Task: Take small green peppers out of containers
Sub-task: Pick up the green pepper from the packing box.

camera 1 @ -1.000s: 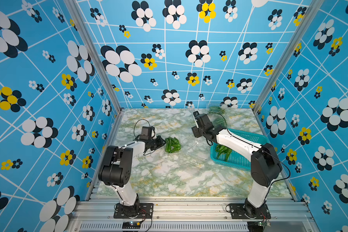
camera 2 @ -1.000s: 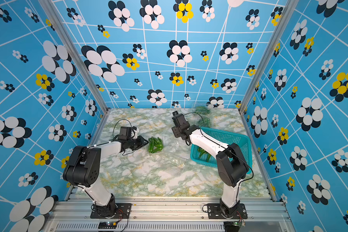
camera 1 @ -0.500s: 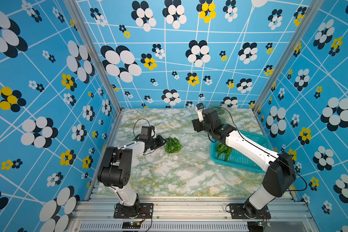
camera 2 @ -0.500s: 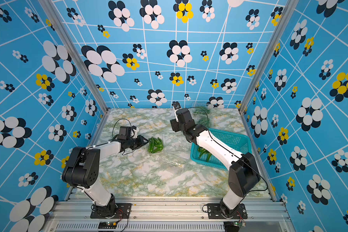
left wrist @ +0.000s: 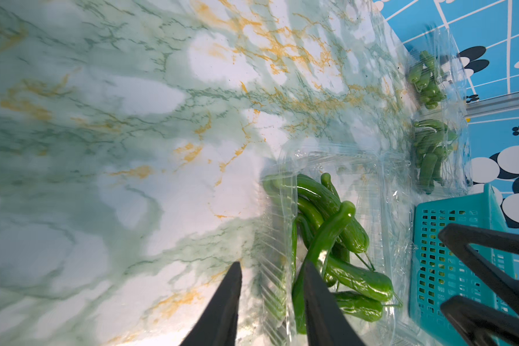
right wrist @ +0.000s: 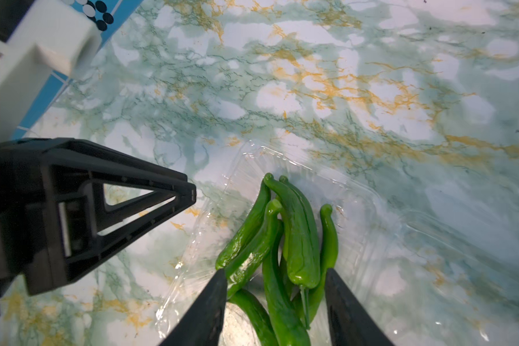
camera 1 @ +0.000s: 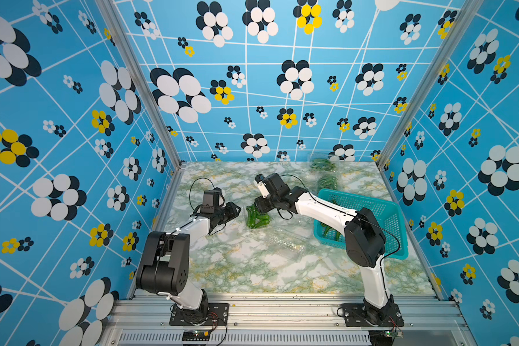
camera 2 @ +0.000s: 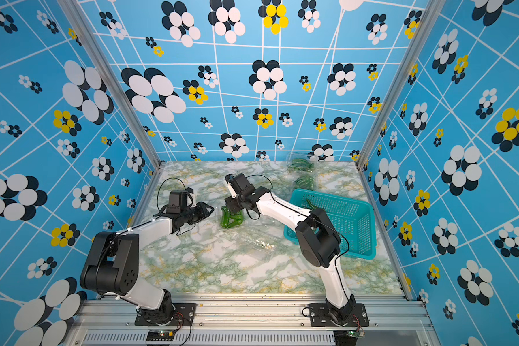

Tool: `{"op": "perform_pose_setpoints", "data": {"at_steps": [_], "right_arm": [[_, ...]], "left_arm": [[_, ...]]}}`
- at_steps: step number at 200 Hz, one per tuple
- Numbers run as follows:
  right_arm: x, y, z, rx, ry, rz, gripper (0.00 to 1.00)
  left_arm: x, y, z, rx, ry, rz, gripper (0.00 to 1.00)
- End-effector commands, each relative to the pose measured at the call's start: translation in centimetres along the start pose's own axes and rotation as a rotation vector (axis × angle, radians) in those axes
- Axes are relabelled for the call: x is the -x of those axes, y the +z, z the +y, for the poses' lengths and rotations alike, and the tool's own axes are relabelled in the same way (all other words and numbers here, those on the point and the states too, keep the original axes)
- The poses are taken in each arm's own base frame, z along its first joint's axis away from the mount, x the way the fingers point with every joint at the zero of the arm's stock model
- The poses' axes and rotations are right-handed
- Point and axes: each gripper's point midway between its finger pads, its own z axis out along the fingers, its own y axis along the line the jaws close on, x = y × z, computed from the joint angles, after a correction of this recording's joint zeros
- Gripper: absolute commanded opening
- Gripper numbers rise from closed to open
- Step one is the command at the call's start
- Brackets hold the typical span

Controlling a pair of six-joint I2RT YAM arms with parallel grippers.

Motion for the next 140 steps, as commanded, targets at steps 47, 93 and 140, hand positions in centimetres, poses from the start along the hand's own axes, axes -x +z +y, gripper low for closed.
{"op": "perform_pose_setpoints", "data": {"at_steps": [47, 93, 140], "right_arm": [[-3.6, 4.1, 1.2, 0.064, 0.144, 0.149, 0.48], [-4.6, 5.1, 1.3, 0.063, 0.163, 0.188, 0.47], [-3.9, 4.2, 1.5, 0.000, 0.095, 0.137, 0.50]], "left_arm": [[1.2, -1.3, -0.1, 0.002, 0.018, -0.079, 0.38], [1.3, -1.6, 0.0, 0.009, 0.023, -0.093, 0.39], [1.3, -1.6, 0.1, 0.011, 0.021, -0.094, 0.39]]}}
